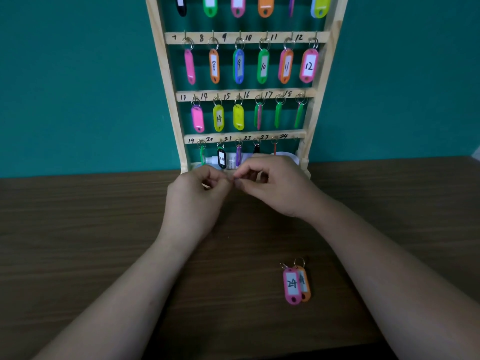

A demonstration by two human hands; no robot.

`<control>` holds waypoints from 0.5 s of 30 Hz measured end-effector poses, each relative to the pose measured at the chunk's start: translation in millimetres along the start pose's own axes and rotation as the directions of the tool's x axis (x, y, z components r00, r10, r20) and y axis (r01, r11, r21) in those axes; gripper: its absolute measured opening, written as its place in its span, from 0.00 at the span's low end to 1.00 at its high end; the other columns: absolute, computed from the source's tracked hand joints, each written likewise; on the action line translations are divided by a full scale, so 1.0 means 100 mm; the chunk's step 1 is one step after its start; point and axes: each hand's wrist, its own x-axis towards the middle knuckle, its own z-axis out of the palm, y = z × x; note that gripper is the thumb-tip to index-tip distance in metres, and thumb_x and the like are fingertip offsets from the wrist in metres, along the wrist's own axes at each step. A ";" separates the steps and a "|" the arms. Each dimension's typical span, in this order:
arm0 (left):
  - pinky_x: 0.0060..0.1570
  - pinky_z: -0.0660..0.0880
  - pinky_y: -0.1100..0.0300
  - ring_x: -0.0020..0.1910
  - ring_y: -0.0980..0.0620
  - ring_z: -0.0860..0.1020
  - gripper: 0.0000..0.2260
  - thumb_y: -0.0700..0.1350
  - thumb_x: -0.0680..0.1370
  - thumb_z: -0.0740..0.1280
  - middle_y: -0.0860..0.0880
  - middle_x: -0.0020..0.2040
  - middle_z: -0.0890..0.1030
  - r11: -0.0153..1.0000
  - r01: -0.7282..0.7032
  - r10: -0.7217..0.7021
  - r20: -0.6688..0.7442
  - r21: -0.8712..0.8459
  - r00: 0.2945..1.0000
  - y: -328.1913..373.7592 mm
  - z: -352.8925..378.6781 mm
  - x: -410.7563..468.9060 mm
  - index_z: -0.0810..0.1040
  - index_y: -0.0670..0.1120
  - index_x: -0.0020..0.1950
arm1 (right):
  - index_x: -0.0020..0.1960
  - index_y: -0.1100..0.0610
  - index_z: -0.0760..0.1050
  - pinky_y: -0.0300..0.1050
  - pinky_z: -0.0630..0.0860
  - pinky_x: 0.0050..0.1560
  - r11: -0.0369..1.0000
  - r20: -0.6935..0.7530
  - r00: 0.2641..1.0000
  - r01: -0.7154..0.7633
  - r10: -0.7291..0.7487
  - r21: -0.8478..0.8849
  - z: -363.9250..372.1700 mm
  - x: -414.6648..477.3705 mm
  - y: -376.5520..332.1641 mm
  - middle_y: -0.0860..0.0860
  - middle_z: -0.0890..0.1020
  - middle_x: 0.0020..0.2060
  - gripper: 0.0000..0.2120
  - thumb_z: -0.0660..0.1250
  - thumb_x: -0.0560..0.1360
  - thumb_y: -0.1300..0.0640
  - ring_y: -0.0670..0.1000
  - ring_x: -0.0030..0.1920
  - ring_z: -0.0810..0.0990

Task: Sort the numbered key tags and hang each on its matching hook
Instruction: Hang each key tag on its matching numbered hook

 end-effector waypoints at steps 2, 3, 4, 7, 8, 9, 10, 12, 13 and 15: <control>0.39 0.70 0.73 0.43 0.61 0.80 0.07 0.52 0.80 0.73 0.55 0.39 0.83 1.000 -0.021 0.021 -0.013 0.007 1.000 0.00 0.00 0.00 0.85 0.53 0.43 | 0.54 0.51 0.86 0.43 0.79 0.51 1.000 -0.014 1.000 0.001 0.000 0.005 0.00 0.00 0.01 0.43 0.84 0.47 0.04 0.74 0.80 0.56 0.42 0.51 0.82; 0.38 0.69 0.74 0.43 0.60 0.80 0.08 0.53 0.80 0.73 0.55 0.38 0.83 1.000 -0.030 0.030 -0.016 0.001 0.999 0.00 0.01 -0.01 0.85 0.53 0.43 | 0.54 0.50 0.86 0.40 0.78 0.50 1.000 -0.020 1.000 0.001 -0.001 0.015 -0.01 0.00 0.03 0.42 0.85 0.47 0.04 0.74 0.80 0.56 0.42 0.51 0.82; 0.38 0.69 0.74 0.43 0.60 0.80 0.09 0.54 0.80 0.73 0.55 0.38 0.83 0.999 -0.036 0.036 -0.017 -0.007 0.999 0.00 0.01 -0.01 0.84 0.53 0.43 | 0.53 0.50 0.86 0.36 0.77 0.49 1.000 -0.030 1.000 0.000 0.001 0.023 -0.01 0.01 0.05 0.41 0.85 0.46 0.03 0.74 0.80 0.55 0.41 0.50 0.82; 0.39 0.69 0.73 0.43 0.60 0.79 0.09 0.54 0.80 0.73 0.54 0.39 0.83 1.000 -0.019 0.019 -0.011 -0.019 1.000 0.00 0.01 -0.01 0.84 0.52 0.43 | 0.50 0.49 0.86 0.31 0.74 0.46 0.997 -0.138 0.989 -0.051 0.059 0.060 -0.07 0.05 0.16 0.41 0.85 0.43 0.01 0.75 0.80 0.54 0.40 0.46 0.82; 0.39 0.69 0.74 0.43 0.61 0.79 0.08 0.53 0.80 0.73 0.54 0.39 0.83 1.000 -0.009 0.009 -0.009 -0.023 1.000 0.00 0.01 -0.02 0.84 0.52 0.43 | 0.48 0.48 0.86 0.33 0.75 0.46 0.992 -0.203 0.974 -0.088 0.104 0.088 -0.09 0.07 0.21 0.41 0.86 0.43 0.01 0.76 0.79 0.53 0.41 0.45 0.83; 0.39 0.69 0.74 0.44 0.61 0.79 0.07 0.52 0.80 0.73 0.54 0.39 0.83 1.000 -0.001 0.000 -0.003 -0.027 1.000 0.01 0.02 -0.02 0.84 0.52 0.43 | 0.48 0.48 0.86 0.36 0.77 0.47 0.984 -0.270 0.950 -0.127 0.156 0.122 -0.12 0.09 0.27 0.42 0.86 0.42 0.01 0.76 0.79 0.53 0.41 0.45 0.83; 0.40 0.69 0.75 0.45 0.62 0.79 0.06 0.50 0.80 0.73 0.54 0.40 0.83 1.000 0.006 -0.005 0.009 -0.030 1.000 0.01 0.02 -0.03 0.85 0.52 0.44 | 0.48 0.48 0.87 0.39 0.79 0.48 0.976 -0.334 0.921 -0.162 0.203 0.146 -0.15 0.11 0.32 0.42 0.87 0.42 0.02 0.76 0.79 0.53 0.42 0.46 0.84; 0.40 0.69 0.75 0.45 0.63 0.79 0.04 0.48 0.79 0.73 0.54 0.40 0.84 0.999 0.016 -0.015 0.040 -0.028 0.999 0.03 0.03 -0.05 0.86 0.52 0.44 | 0.47 0.49 0.88 0.40 0.80 0.48 0.967 -0.439 0.863 -0.206 0.251 0.149 -0.18 0.14 0.42 0.42 0.87 0.41 0.02 0.76 0.79 0.53 0.42 0.45 0.85; 0.39 0.70 0.76 0.45 0.64 0.79 0.04 0.47 0.79 0.73 0.55 0.40 0.84 1.000 0.021 -0.020 0.058 -0.023 0.998 0.04 0.03 -0.06 0.86 0.52 0.44 | 0.46 0.49 0.87 0.37 0.79 0.47 0.964 -0.478 0.838 -0.219 0.265 0.149 -0.18 0.15 0.45 0.41 0.87 0.40 0.03 0.76 0.79 0.54 0.41 0.44 0.85; 0.39 0.70 0.75 0.45 0.64 0.79 0.05 0.46 0.79 0.73 0.55 0.40 0.83 1.000 0.025 -0.024 0.094 -0.016 0.995 0.04 0.03 -0.07 0.85 0.53 0.44 | 0.44 0.48 0.86 0.31 0.75 0.43 0.960 -0.531 0.800 -0.240 0.280 0.145 -0.19 0.17 0.50 0.40 0.86 0.37 0.05 0.76 0.79 0.54 0.39 0.42 0.84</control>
